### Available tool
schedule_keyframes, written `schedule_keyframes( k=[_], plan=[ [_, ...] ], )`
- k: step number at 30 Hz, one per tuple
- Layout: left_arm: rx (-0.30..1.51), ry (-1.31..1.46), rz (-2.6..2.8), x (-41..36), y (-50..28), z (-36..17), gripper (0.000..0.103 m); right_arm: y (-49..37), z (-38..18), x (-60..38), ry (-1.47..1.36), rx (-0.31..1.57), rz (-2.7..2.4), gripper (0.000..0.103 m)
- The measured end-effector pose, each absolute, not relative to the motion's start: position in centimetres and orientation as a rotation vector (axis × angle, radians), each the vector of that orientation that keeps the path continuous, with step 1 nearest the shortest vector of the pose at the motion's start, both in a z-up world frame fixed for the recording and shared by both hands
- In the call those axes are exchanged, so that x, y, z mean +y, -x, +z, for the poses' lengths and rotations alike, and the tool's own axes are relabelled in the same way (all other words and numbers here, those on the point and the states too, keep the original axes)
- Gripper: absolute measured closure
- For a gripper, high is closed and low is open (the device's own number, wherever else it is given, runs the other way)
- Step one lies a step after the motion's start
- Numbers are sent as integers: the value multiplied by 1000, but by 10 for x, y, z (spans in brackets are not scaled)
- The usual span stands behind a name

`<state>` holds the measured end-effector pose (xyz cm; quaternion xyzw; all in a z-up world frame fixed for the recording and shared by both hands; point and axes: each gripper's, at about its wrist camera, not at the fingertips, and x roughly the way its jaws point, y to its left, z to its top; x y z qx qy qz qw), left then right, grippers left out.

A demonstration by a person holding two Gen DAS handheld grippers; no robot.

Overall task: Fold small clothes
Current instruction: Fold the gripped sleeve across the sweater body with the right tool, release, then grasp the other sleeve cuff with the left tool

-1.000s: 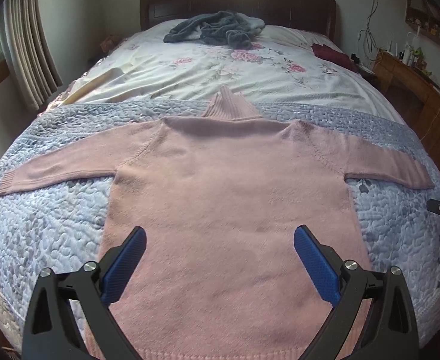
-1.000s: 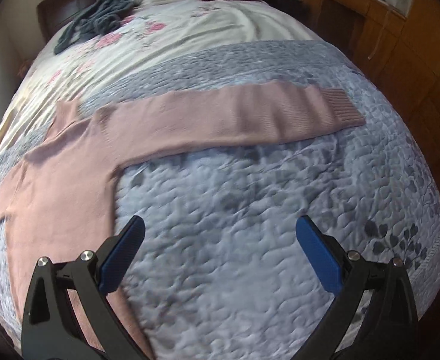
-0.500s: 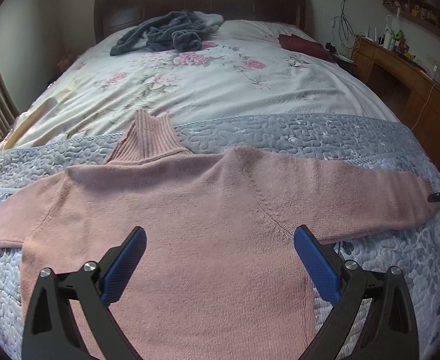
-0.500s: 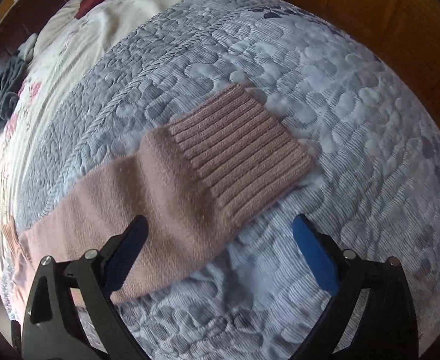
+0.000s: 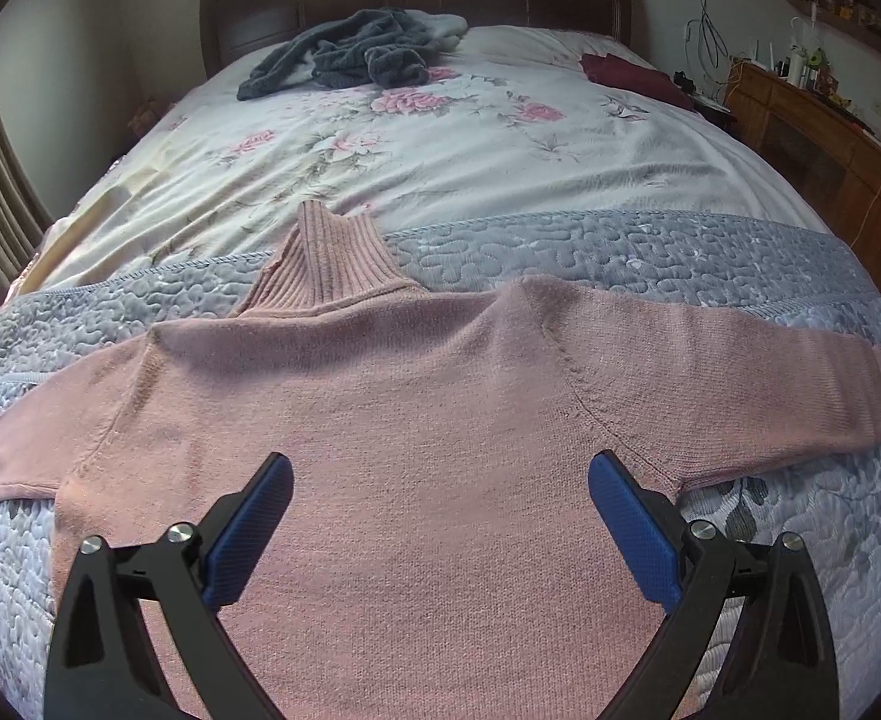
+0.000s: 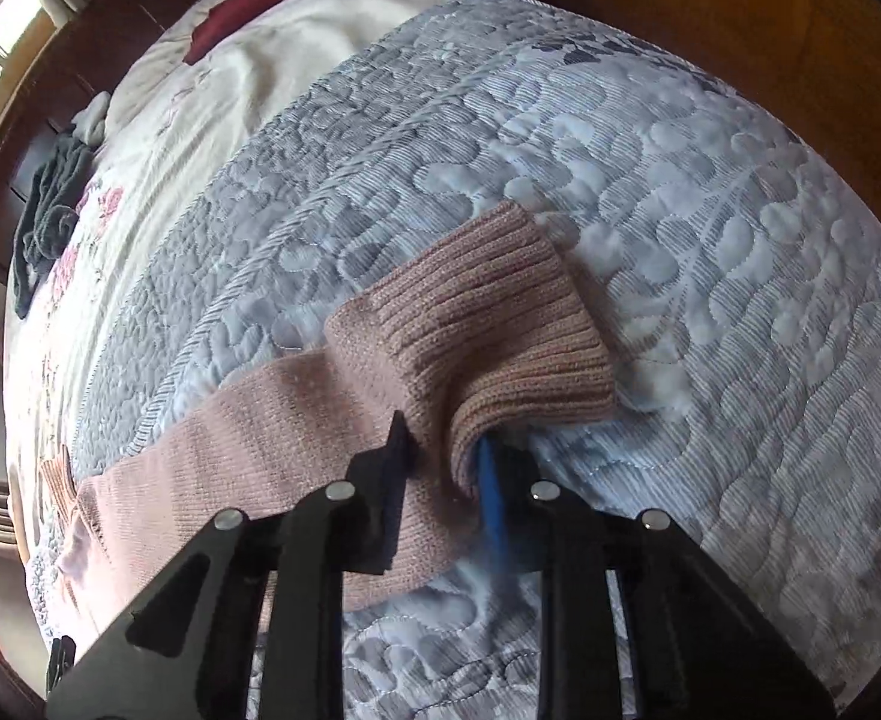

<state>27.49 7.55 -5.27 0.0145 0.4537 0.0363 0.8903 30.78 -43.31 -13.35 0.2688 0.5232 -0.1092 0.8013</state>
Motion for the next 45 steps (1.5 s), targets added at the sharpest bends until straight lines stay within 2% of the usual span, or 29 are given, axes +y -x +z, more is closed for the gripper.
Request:
schedule_keyframes(
  k=[6,13,20,25,28,31,33,38,45],
  plan=[
    [969,16,107,113,-274,-53,4,-303,-104,-376,-556,1048,-75,83],
    [979,48,117,140,-268,-51,4,-307,-76,-247,-457,1026,205,84],
    [1004,98,101,156,-263,-52,4,-311,-81,-120,-356,1081,391,84],
    [1014,128,96,166,-263,-50,4,-309,-106,-61,-250,1154,410,84],
    [1027,142,82,167,-266,-50,4,-309,-123,-49,-225,1201,404,82],
    [1048,171,47,163,-269,-53,4,-307,-134,-44,-184,1256,423,74],
    [1069,197,15,157,-272,-58,4,-298,-132,-41,-158,1287,491,61],
    [1142,281,-74,136,-280,-78,4,-259,-114,-71,-187,1278,592,60],
    [1232,351,-143,89,-295,-110,4,-228,-109,-144,-206,1233,425,58]
  ],
)
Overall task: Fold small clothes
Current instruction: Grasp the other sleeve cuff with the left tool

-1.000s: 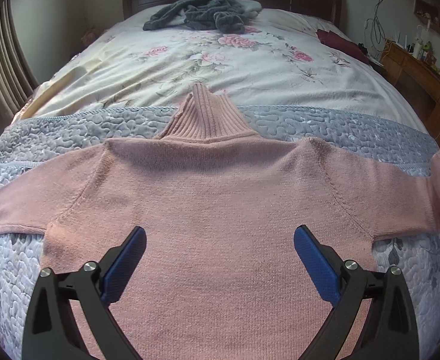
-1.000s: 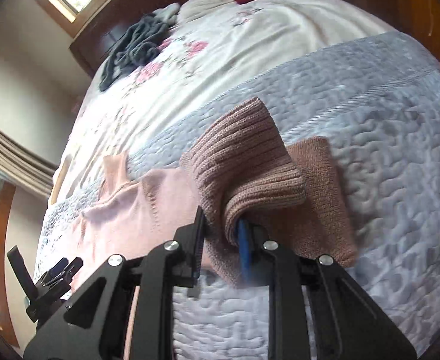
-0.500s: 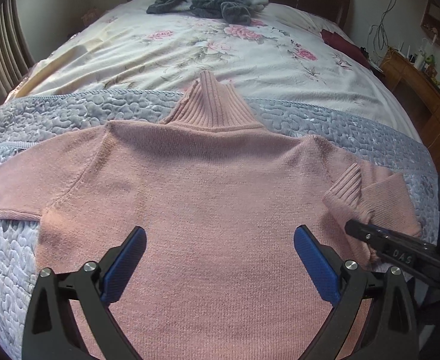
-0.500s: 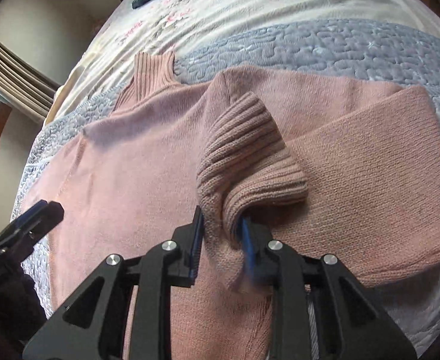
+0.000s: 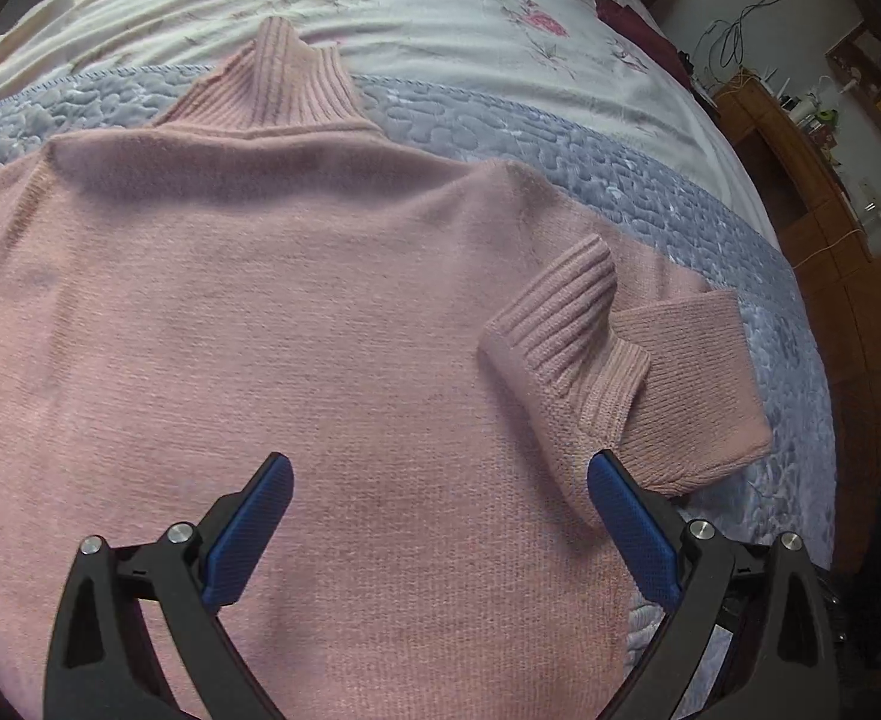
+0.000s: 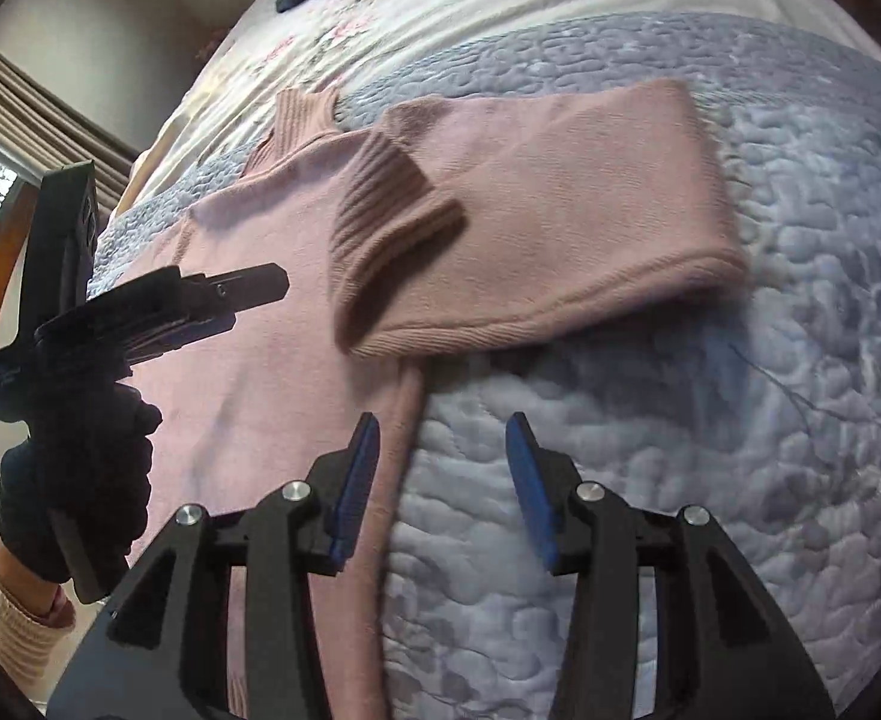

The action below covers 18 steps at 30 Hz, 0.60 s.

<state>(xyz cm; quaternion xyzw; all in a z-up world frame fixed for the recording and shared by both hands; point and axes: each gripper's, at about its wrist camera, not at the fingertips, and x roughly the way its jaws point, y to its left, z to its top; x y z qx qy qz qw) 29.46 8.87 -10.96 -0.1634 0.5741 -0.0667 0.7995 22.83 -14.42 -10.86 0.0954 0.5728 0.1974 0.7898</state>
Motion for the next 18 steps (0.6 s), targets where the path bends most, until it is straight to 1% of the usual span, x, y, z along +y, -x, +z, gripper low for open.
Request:
schedule_keyframes(
  k=[3,4,5,6,7,8,9,10,11,12,18],
  plan=[
    [1268,386,-149,71,-309,-121,5,-222,-114,-164,-218,1235,381,58],
    [1282,395,-152,65,-313,-125,8,-221,-115,-169,-225,1234,370,58],
    [1295,402,-156,61,-317,-130,21,-220,-115,-171,-230,1231,362,58],
    [1309,409,-160,57,-320,-133,27,-218,-115,-175,-236,1226,353,58],
    [1310,412,-161,53,-323,-135,38,-216,-115,-179,-244,1218,343,58],
    [1298,410,-169,50,-324,-134,56,-214,-115,-183,-255,1211,337,56],
    [1284,413,-190,47,-325,-132,69,-213,-114,-186,-269,1205,332,56],
    [1273,419,-204,45,-325,-128,83,-212,-113,-191,-284,1199,327,56],
    [1252,416,-201,44,-325,-124,87,-207,-113,-197,-293,1195,324,56],
    [1222,421,-205,46,-323,-117,88,-206,-112,-199,-297,1191,320,56],
    [1041,423,-205,95,-302,-69,90,-209,-96,-201,-317,1162,314,54]
  ],
)
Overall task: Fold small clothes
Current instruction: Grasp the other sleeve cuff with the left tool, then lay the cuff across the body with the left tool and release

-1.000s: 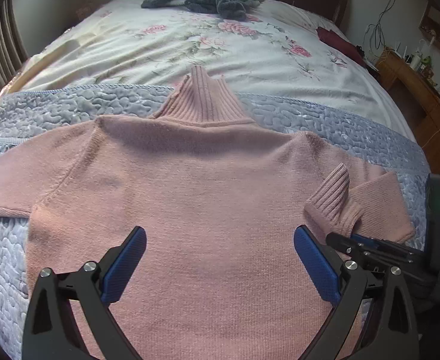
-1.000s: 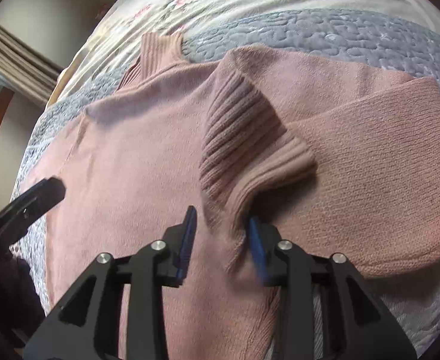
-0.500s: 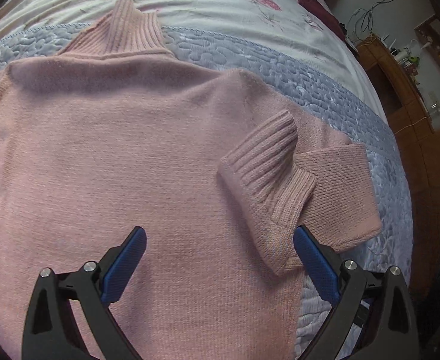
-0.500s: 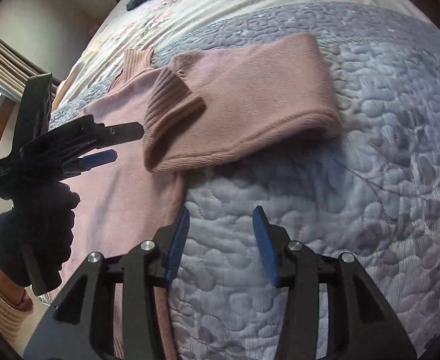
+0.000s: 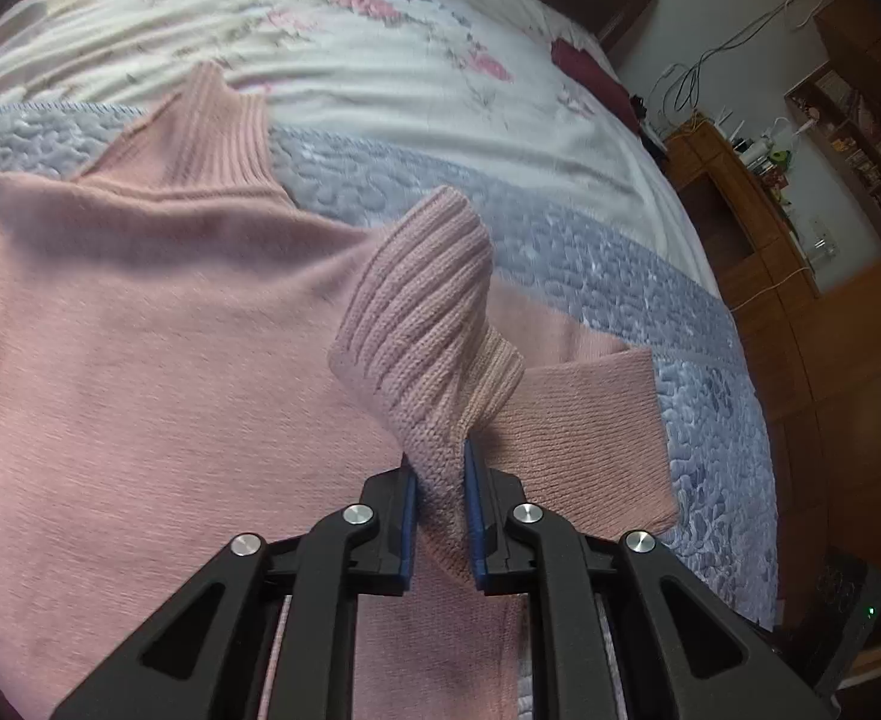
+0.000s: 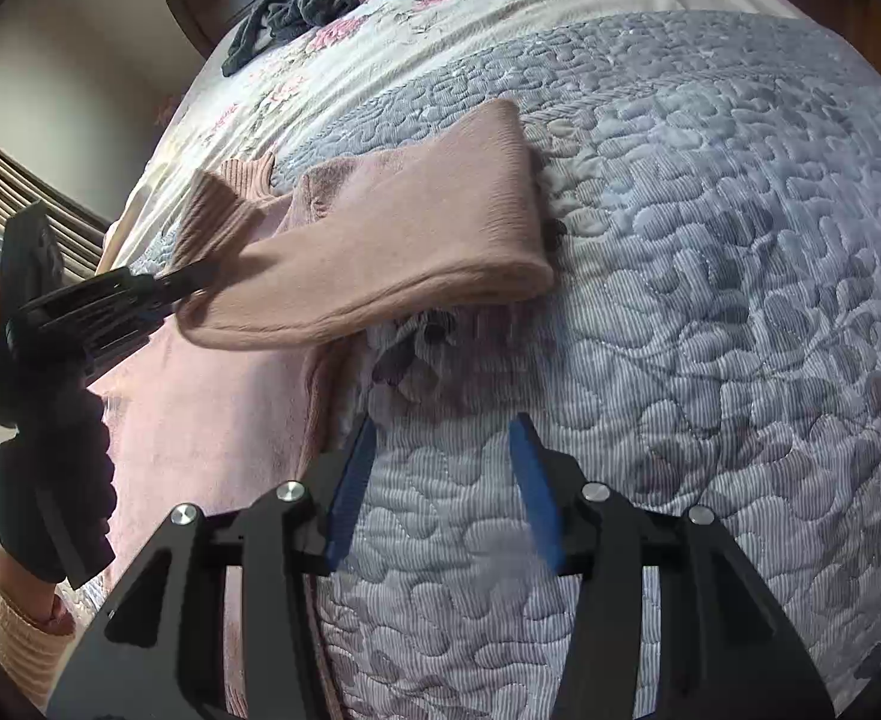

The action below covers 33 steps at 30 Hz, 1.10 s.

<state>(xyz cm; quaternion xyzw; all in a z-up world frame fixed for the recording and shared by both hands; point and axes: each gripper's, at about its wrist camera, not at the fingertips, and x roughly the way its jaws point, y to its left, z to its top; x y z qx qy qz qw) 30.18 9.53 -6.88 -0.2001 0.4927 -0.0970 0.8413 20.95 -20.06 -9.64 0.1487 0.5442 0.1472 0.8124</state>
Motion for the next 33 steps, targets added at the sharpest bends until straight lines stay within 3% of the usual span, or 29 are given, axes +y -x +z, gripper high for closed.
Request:
schedule_keyframes(
  k=[9,14,16,18,24,30,33],
  plan=[
    [975,381,-70,206,-297,-61,90,-271,-96,-156,-422,1194,355,47],
    [994,400,-70,232,-298,-77,90,-307,-119,-122,-419,1278,343,44],
    [1015,404,-62,237,-299,-87,90,-312,-129,-113,-388,1297,311,53],
    [1037,405,-40,246,-297,-98,89,-313,-136,-109,-317,1317,251,70],
    [1081,423,33,272,-284,-118,73,-309,-148,-112,-300,1333,242,71],
    [1015,372,176,297,-252,-92,71,-304,-117,-107,-218,1253,204,66],
    [1031,412,162,292,-241,-87,53,-287,-95,-99,-195,1189,237,63]
  ],
)
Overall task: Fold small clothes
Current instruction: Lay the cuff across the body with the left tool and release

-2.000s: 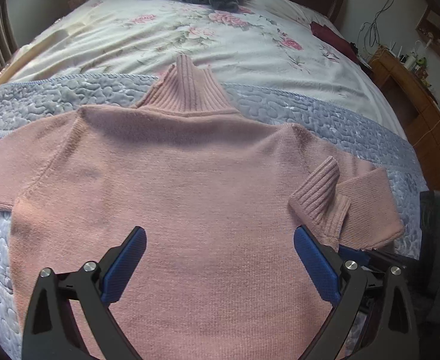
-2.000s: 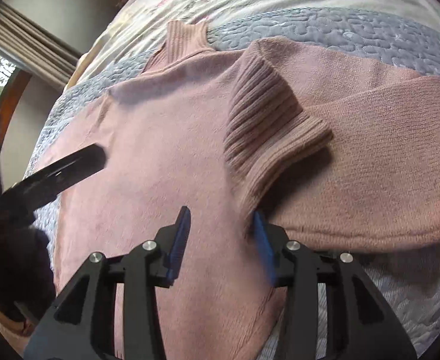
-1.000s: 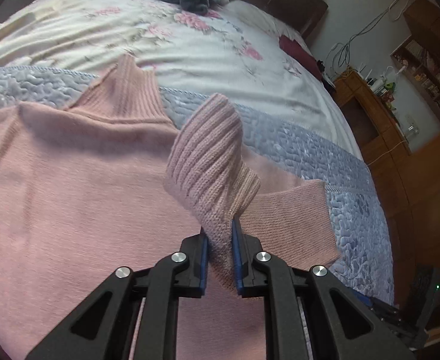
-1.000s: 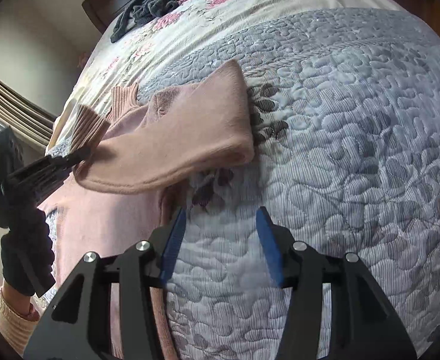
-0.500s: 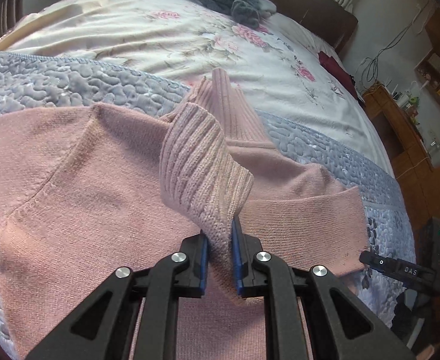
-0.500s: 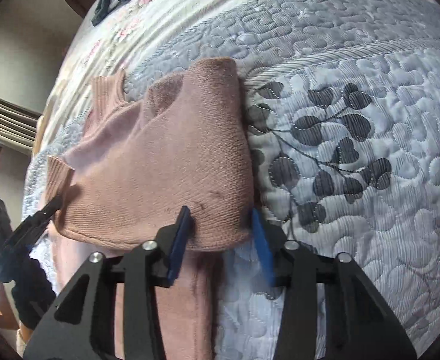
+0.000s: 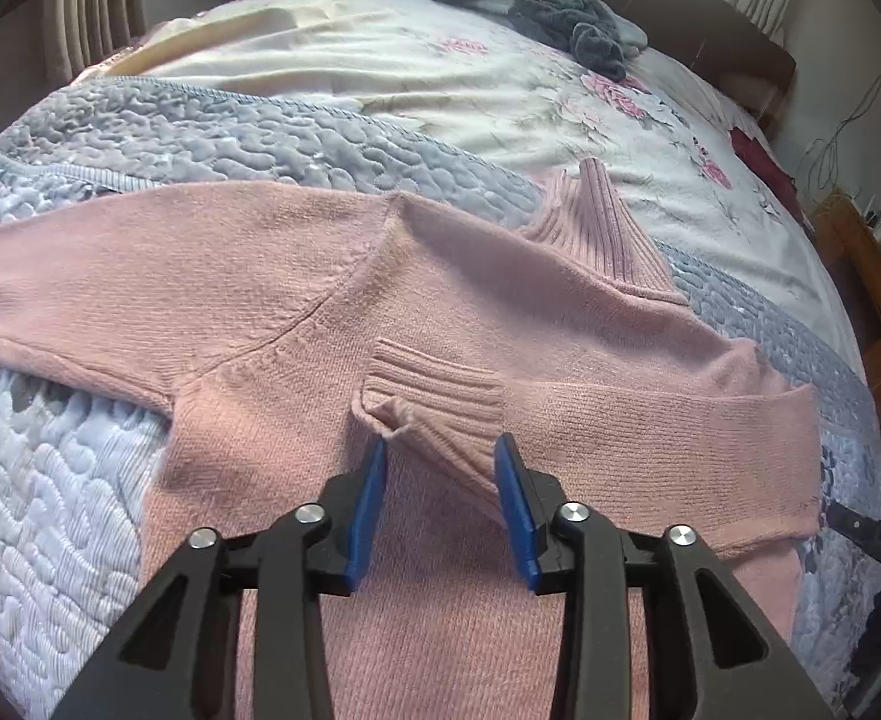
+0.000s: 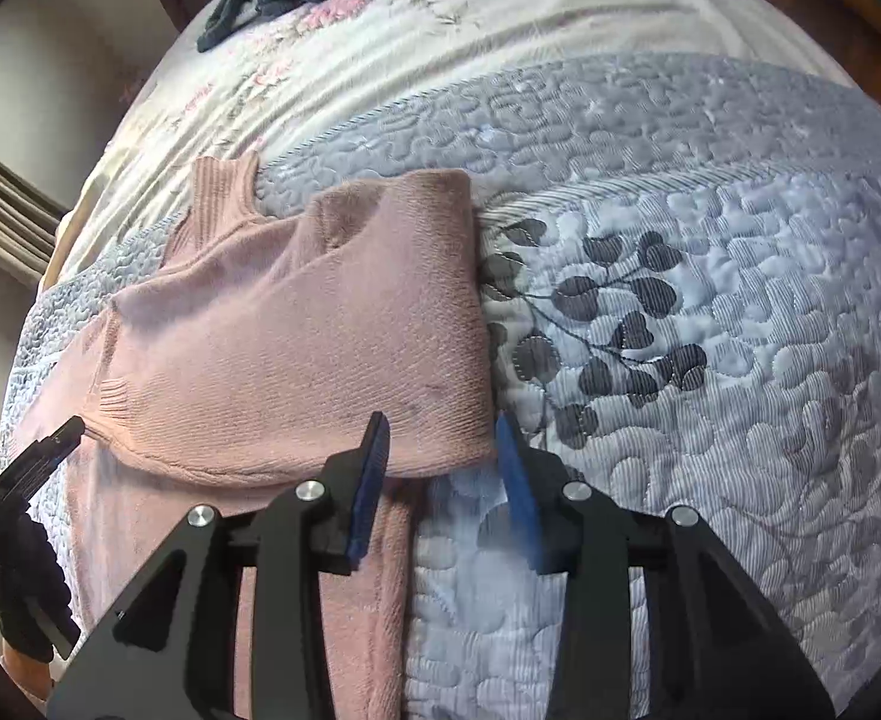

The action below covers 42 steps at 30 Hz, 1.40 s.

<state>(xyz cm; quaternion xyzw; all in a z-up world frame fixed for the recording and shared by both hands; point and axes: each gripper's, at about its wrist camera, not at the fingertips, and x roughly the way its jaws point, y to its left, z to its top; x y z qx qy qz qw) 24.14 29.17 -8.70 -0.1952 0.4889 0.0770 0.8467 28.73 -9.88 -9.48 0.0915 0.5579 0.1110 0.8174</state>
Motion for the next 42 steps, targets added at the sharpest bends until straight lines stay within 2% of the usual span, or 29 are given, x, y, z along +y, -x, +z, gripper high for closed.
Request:
schedule_keyframes(
  k=[2,8,9,10,11,14,19,25,28,33,34,37,42],
  plan=[
    [1068,536,137,293,-239,-97,49,-280,-90,-88,-185,1183,283,63],
    [1104,696,191,304,-257,-132,52,-283,-97,-66,-139,1214,325,62],
    [1101,685,203,305,-262,-133,57,-284,-99,-66,-139,1220,322,62],
    [1101,669,211,305,-265,-133,76,-286,-103,-64,-139,1225,320,62],
    [1101,665,206,307,-269,-133,90,-287,-106,-64,-140,1233,318,62],
    [1046,688,145,310,-277,-120,94,-294,-118,-64,-146,1258,303,62],
    [731,566,15,312,-272,-59,94,-298,-130,-61,-183,1269,325,62],
    [1072,557,111,339,-286,-128,93,-299,-138,-52,-186,1287,337,62],
    [1015,546,131,343,-265,-122,84,-297,-130,-49,-169,1278,345,62],
    [870,458,202,340,-244,-78,77,-294,-105,-45,-155,1225,382,60],
    [867,455,170,334,-247,-74,72,-296,-104,-43,-148,1226,383,60],
    [907,442,81,315,-264,-75,68,-301,-111,-39,-157,1248,371,60],
    [1050,409,64,300,-286,-115,68,-305,-140,-37,-172,1318,331,60]
  ],
)
